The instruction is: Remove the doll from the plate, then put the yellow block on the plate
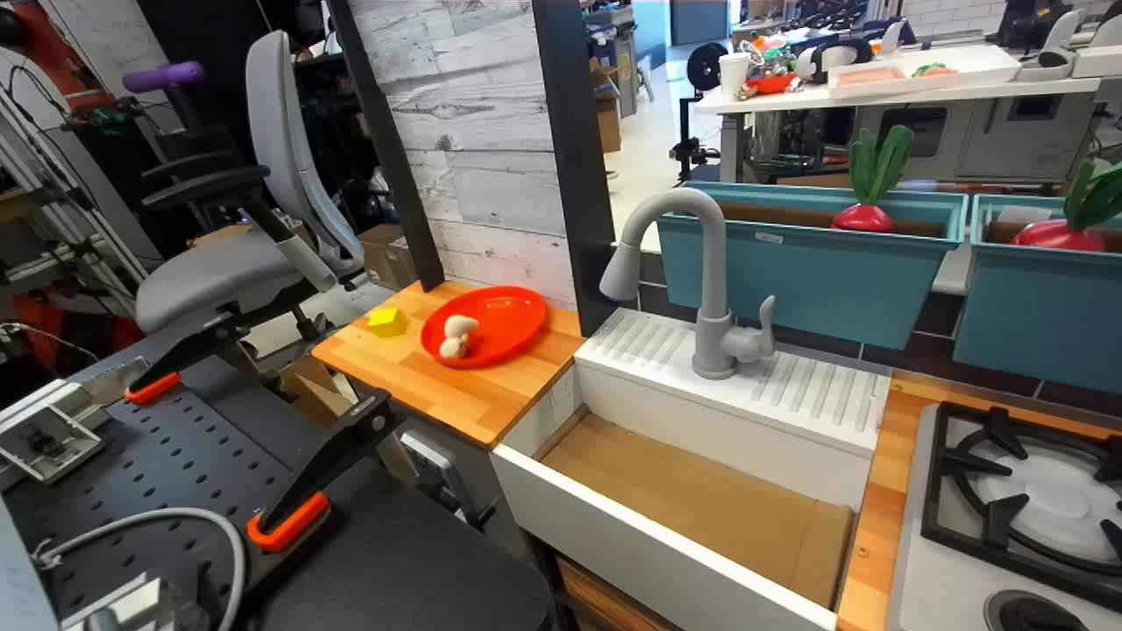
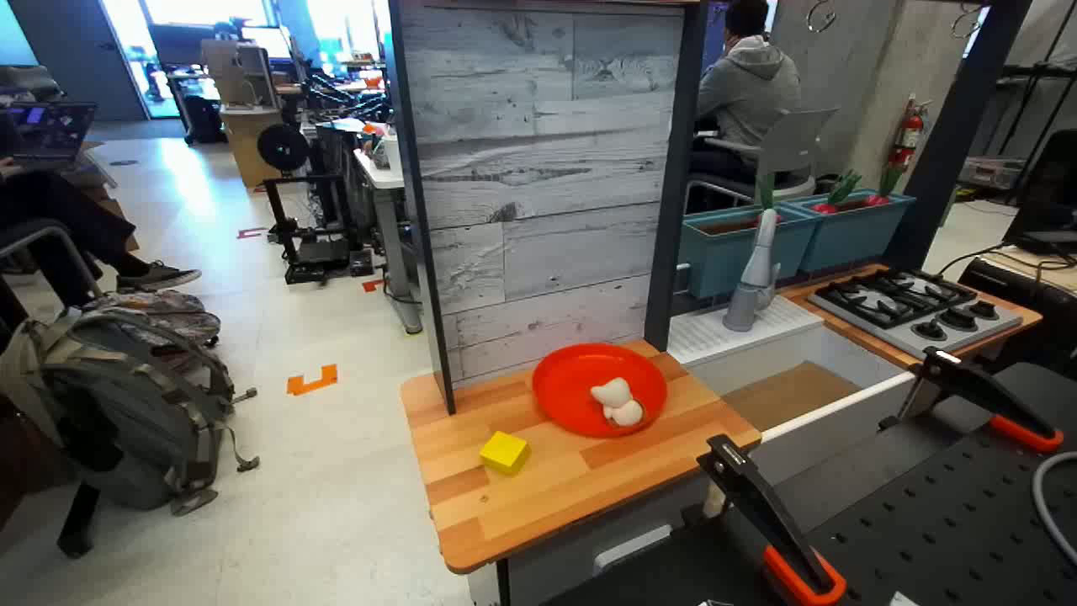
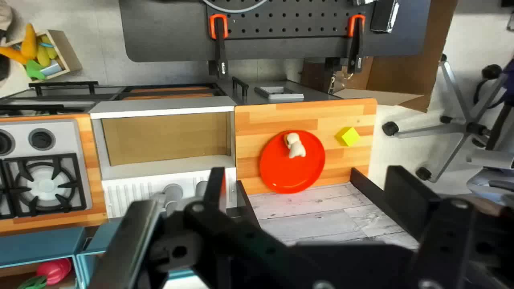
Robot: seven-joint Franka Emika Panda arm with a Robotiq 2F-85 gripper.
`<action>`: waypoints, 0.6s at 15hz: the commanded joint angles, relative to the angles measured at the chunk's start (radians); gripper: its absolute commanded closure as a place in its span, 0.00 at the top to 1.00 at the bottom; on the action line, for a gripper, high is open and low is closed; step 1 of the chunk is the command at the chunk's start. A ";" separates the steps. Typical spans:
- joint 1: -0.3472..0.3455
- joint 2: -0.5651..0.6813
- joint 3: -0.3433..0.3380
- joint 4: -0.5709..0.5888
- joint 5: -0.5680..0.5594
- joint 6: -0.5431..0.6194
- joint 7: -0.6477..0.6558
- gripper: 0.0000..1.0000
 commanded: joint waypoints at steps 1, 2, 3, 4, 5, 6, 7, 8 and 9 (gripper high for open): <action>-0.032 0.006 0.026 0.004 0.012 -0.003 -0.012 1.00; -0.032 0.006 0.026 0.005 0.012 -0.003 -0.012 1.00; -0.032 0.006 0.026 0.005 0.012 -0.003 -0.012 1.00; -0.032 0.006 0.026 0.005 0.012 -0.003 -0.012 1.00; -0.033 0.014 0.034 -0.009 0.003 0.027 -0.005 1.00; -0.030 0.016 0.048 -0.038 -0.005 0.072 -0.004 1.00; -0.027 0.019 0.057 -0.053 -0.008 0.094 -0.007 1.00; -0.020 0.023 0.069 -0.077 -0.006 0.135 -0.011 1.00; -0.016 0.031 0.081 -0.100 -0.005 0.183 -0.008 1.00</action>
